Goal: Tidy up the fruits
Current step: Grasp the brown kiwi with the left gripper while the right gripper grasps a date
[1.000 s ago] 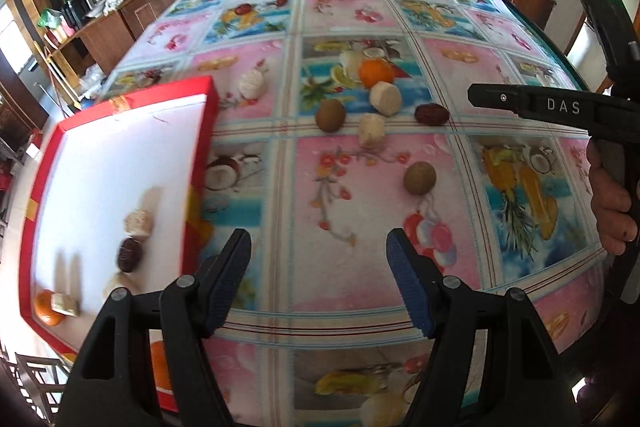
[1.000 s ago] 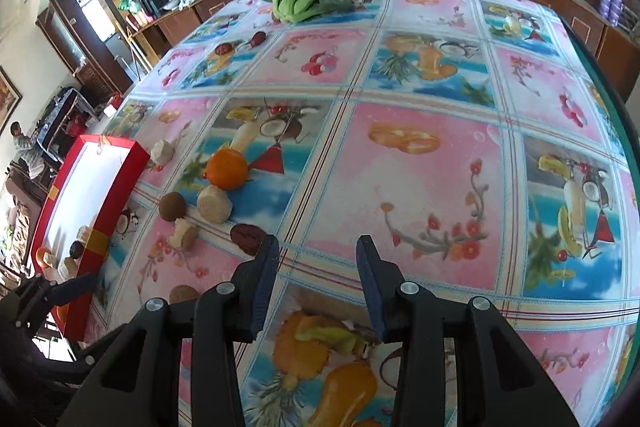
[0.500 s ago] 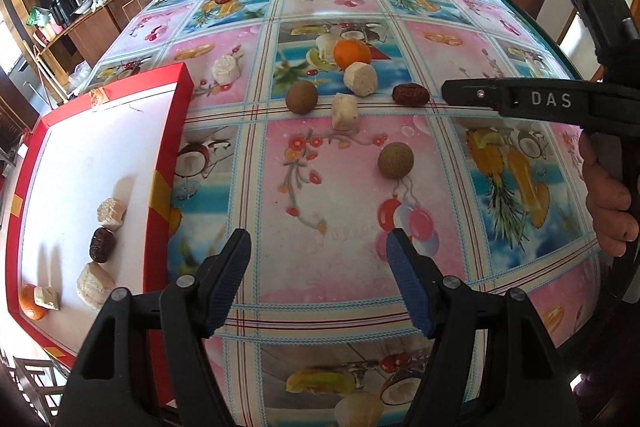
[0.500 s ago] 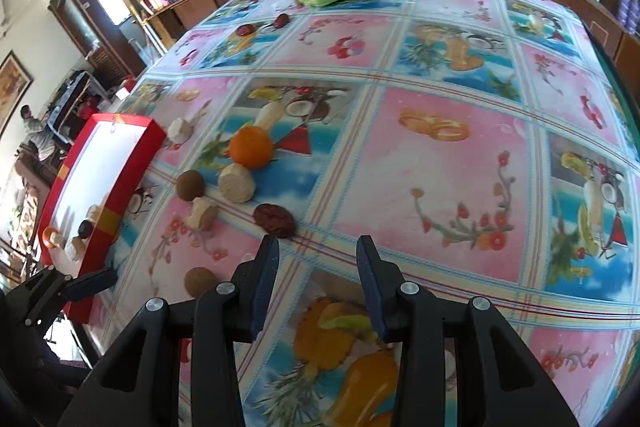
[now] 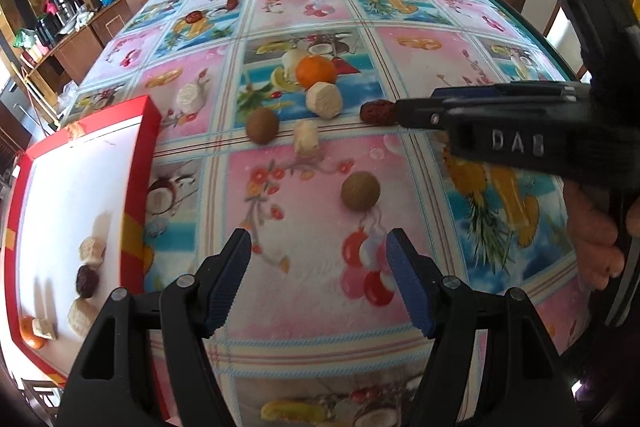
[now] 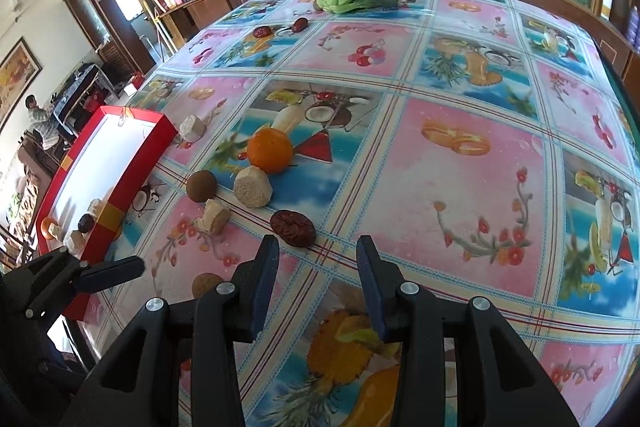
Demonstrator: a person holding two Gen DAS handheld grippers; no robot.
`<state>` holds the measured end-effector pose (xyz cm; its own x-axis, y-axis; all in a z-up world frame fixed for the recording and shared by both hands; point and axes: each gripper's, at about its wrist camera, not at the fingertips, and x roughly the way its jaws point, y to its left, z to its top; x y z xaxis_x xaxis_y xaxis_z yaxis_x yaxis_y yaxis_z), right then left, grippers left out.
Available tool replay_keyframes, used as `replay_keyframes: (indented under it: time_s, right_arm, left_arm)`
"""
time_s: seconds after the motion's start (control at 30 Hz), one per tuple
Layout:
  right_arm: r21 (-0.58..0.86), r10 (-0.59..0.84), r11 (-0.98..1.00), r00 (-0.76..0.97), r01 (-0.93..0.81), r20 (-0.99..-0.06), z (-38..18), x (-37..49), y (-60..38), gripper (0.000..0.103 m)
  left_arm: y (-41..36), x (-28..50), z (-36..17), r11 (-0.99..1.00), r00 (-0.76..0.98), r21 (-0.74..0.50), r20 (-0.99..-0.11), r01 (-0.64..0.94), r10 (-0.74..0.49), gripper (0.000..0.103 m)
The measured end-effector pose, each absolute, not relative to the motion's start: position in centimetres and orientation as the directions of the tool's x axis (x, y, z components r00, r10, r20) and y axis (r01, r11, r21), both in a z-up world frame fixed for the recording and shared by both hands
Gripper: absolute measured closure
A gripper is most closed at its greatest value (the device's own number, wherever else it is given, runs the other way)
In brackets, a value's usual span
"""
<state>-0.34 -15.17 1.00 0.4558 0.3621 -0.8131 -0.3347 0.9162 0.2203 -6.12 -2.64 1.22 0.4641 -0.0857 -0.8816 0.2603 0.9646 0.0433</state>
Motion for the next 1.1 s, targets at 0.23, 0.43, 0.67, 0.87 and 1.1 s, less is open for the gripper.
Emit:
replay_keyframes:
  time_s: [0.23, 0.43, 0.67, 0.87, 1.1]
  right_arm:
    - [0.165, 0.332, 0.924, 0.509, -0.345, -0.794, 1.4, -0.4, -14.6, 0.063]
    - [0.128, 0.293, 0.934, 0.513, -0.333, -0.807, 0.9, 0.0, -14.4, 0.059]
    - [0.149, 0.349, 0.904, 0.494, -0.400, -0.796, 1.1, -0.6, -14.1, 0.047]
    - [0.083, 0.305, 0.906, 0.504, -0.415, -0.808, 0.2, -0.4, -12.9, 0.047]
    - [0.033, 0.265, 0.916, 0.541, -0.399, -0.798, -0.1, -0.3, -12.9, 0.074]
  left_arm:
    - [-3.5, -4.9, 0.7, 0.961, 0.447, 0.006, -0.886, 0.277, -0.123, 0.032]
    - [-3.9, -4.0, 0.4, 0.958, 0.442, -0.020, -0.884, 0.286, -0.150, 0.040]
    - [-3.8, -3.7, 0.2, 0.945, 0.431, -0.062, -0.879, 0.320, -0.204, 0.066]
    - [-3.5, -3.4, 0.2, 0.934, 0.423, -0.099, -0.872, 0.342, -0.247, 0.078]
    - [-3.2, -3.3, 0.2, 0.930, 0.418, -0.122, -0.868, 0.347, -0.269, 0.078]
